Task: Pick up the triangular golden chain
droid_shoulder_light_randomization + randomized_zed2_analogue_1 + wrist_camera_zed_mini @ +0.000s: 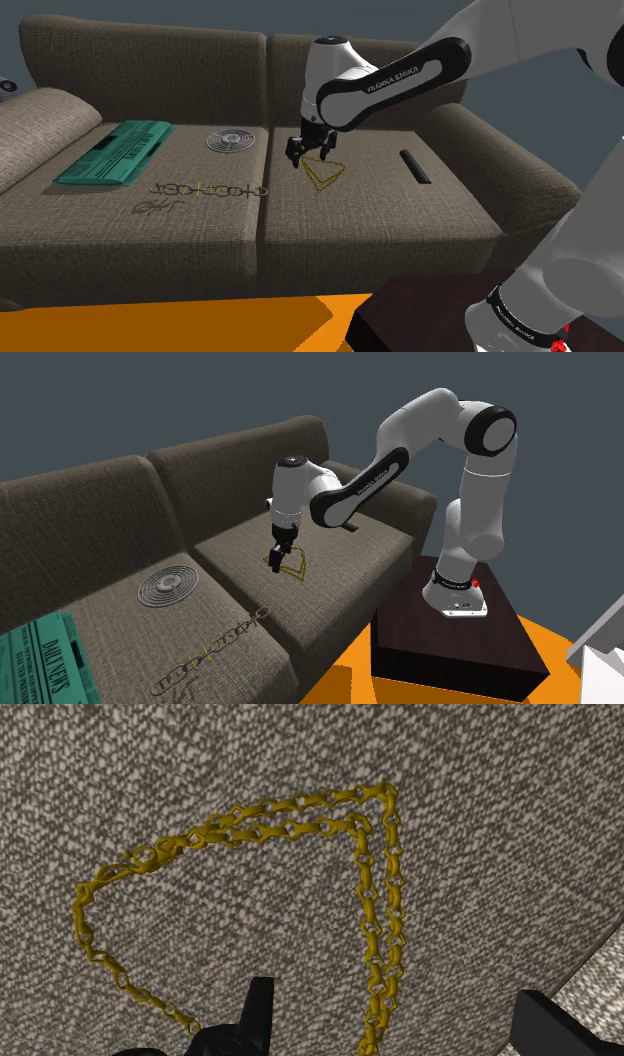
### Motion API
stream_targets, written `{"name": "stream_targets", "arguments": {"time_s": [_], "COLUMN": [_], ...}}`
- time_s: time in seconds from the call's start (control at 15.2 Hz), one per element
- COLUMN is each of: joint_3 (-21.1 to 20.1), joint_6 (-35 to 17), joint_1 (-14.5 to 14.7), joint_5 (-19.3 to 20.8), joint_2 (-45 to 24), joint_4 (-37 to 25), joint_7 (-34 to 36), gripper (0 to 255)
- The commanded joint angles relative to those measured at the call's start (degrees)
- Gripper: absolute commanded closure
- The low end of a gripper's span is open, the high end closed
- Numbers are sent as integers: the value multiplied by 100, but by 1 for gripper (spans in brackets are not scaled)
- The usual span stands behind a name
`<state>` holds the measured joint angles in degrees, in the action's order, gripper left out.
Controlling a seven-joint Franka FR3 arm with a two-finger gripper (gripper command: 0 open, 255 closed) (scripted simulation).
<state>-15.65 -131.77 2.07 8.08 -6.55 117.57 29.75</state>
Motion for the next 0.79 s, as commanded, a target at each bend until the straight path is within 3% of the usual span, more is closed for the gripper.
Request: {"name": "stream_targets", "arguments": {"time_s": [0.0,0.33,0.4,0.73], "joint_3": [11,28,25,26], "joint_6": [-124,-371,-371,-363], "joint_1": [3,14,20,20], "joint_5": [55,139,142,143], "joint_2": [-117,-258,-259,-267], "joint_4": [9,125,126,109], "joint_7": [36,106,118,116], "gripper": [0,0,255,255]}}
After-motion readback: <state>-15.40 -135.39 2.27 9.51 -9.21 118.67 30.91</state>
